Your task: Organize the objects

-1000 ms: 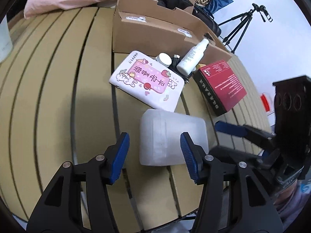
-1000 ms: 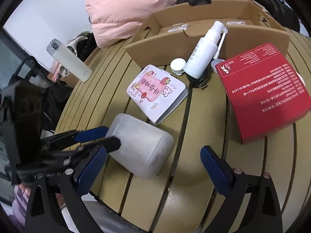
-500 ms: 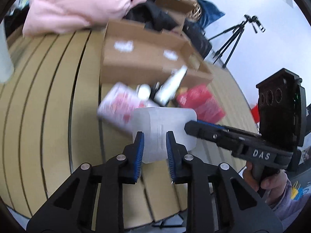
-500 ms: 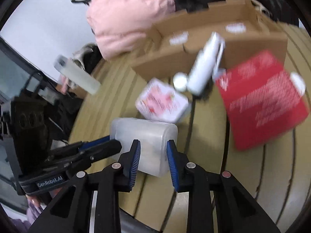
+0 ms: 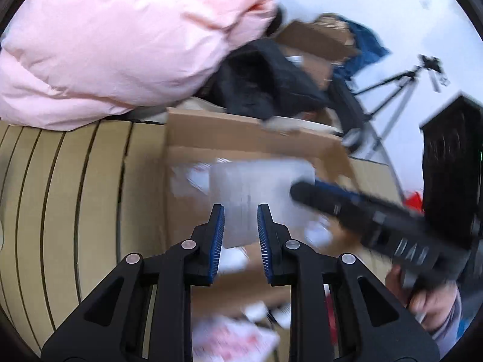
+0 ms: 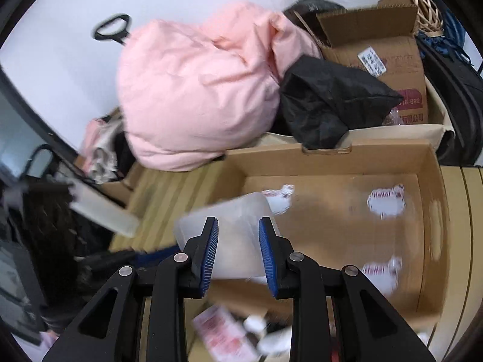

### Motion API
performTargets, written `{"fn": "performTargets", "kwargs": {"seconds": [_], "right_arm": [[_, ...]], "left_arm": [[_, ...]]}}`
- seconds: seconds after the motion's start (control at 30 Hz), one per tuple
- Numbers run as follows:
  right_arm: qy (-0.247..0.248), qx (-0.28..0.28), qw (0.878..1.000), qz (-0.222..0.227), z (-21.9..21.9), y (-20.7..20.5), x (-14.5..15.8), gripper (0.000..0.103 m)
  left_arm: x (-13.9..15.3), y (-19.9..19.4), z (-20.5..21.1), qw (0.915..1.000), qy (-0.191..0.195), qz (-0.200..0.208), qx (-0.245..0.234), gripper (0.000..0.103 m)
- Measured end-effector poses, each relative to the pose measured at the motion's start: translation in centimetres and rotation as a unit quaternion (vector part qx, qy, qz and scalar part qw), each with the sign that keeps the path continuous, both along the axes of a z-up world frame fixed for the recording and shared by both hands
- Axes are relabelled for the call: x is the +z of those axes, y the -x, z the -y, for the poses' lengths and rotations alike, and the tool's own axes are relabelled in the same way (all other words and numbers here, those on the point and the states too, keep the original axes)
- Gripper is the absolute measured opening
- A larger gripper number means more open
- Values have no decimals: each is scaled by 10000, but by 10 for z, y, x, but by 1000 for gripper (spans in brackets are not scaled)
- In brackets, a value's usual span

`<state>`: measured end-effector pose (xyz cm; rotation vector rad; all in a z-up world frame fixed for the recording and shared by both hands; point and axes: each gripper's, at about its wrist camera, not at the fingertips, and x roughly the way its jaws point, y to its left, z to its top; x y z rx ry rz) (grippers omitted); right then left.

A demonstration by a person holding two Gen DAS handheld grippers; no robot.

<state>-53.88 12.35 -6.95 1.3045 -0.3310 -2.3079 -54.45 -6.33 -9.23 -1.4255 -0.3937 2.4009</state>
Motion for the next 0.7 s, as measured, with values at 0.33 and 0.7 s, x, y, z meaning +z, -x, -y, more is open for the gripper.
{"fn": "performTargets", "kwargs": {"seconds": [0.33, 0.7], "right_arm": [[-292, -191, 9981, 516, 12, 42, -82, 40], [-1452, -153, 9883, -446, -50, -76, 46, 92]], "left_arm": [[-20, 0, -7, 9955, 858, -314, 235, 39], [120, -156, 9, 9800, 1635, -1064, 394, 84]]}}
